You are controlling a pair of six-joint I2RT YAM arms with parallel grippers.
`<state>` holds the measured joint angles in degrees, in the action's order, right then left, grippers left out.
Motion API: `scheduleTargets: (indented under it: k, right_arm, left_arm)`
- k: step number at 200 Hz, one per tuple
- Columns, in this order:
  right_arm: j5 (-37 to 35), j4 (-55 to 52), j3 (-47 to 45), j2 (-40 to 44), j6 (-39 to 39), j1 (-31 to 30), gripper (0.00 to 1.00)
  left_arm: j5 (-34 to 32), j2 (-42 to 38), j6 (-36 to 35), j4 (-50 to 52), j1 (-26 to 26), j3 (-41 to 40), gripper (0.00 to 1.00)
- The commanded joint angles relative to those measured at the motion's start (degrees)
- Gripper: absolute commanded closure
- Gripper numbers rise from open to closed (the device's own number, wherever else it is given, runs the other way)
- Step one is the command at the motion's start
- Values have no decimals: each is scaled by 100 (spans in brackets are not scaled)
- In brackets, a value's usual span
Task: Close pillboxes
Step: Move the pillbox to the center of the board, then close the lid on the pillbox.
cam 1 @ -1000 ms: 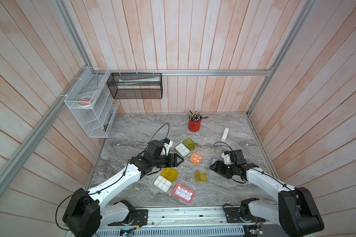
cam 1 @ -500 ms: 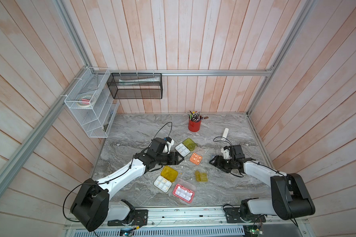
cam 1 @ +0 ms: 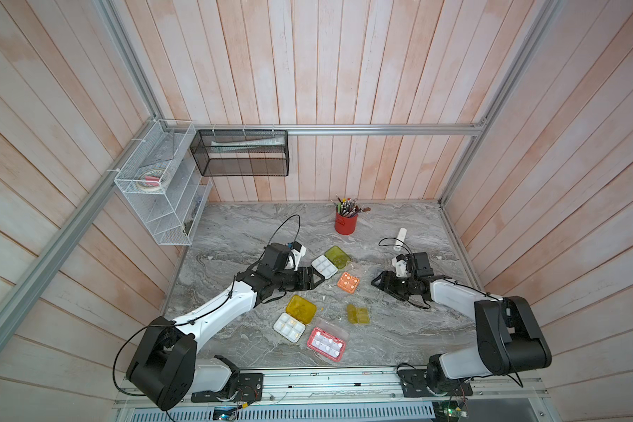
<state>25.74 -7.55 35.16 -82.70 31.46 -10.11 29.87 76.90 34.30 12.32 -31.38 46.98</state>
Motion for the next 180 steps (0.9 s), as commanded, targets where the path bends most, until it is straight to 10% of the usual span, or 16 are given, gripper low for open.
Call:
scheduleTargets:
  k: [1,77,180]
  right_arm:
    - [-184,-502,-256,492,21,-231,30]
    - [265,-328,-1148,1921,833,-767,30]
    - [-6,-114,-1042,2034,954,-994,30]
  left_arm:
    - [114,67,83,-138,-294,-86,28]
    - [-113,710,296,-478,-1198,27,29]
    - [-200,1051,217,-592,-1119,354,30]
